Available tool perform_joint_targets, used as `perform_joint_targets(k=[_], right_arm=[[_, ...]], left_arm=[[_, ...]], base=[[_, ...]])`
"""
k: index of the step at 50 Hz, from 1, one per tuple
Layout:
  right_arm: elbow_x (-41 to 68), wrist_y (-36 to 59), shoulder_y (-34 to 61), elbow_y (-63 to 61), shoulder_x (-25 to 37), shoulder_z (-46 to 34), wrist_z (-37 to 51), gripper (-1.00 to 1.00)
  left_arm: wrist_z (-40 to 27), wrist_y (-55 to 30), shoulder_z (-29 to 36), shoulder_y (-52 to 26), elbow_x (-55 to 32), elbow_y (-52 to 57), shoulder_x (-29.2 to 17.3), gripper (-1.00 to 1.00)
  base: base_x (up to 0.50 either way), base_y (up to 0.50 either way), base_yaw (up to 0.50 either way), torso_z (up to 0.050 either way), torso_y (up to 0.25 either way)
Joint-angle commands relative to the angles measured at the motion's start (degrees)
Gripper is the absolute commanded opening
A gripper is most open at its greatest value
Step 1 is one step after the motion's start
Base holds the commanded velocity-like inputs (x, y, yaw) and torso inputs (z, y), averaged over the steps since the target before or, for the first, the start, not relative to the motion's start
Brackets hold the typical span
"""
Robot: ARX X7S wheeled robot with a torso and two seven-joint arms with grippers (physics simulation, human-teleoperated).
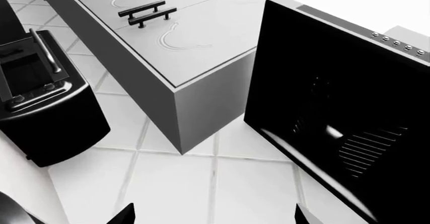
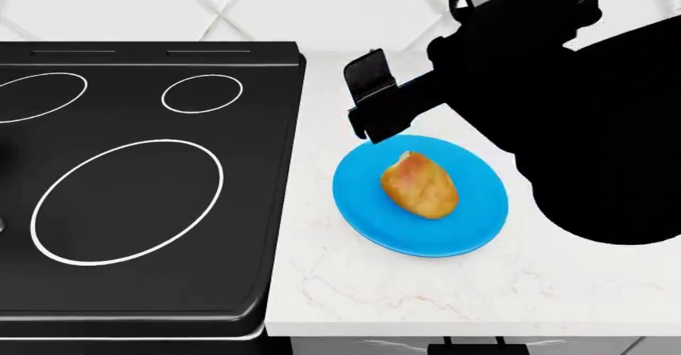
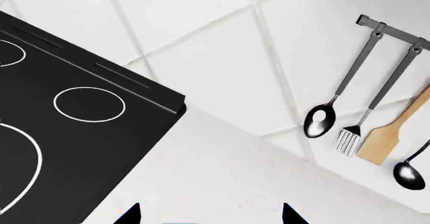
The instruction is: Pick the chicken breast from the pan and place it on the plate.
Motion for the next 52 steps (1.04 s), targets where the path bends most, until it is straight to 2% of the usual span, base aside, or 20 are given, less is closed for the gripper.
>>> perform_joint_targets(k=[1, 13, 34, 52], right_arm=[[-7.29, -4.6, -2.61, -10.57, 1.72, 2.82, 3.12, 1.0], [-8.05, -11.11, -3.8, -20.45, 2.45, 7.7, 6.65, 1.0], [-3.47, -12.32, 1.55, -27.74, 2.21, 9.95, 13.5, 1.0], [-3.45, -14.79, 1.66, -33.76, 1.67, 10.92, 17.91, 1.0]], left_arm=[[-0.23, 0.11, 0.01, 0.13, 0.07, 0.18, -0.13, 1.0], [-0.05, 0.39, 0.05, 0.28, 0.04, 0.11, -0.14, 1.0], [-0.13, 0.8, -0.08, 0.7, -0.09, 0.53, -0.33, 1.0], [-0.27, 1.05, -0.08, 1.03, -0.11, 0.61, -0.51, 1.0]], base=[[0.0, 0.0, 0.0, 0.0, 0.0], [0.0, 0.0, 0.0, 0.0, 0.0], [0.0, 0.0, 0.0, 0.0, 0.0], [0.0, 0.0, 0.0, 0.0, 0.0]])
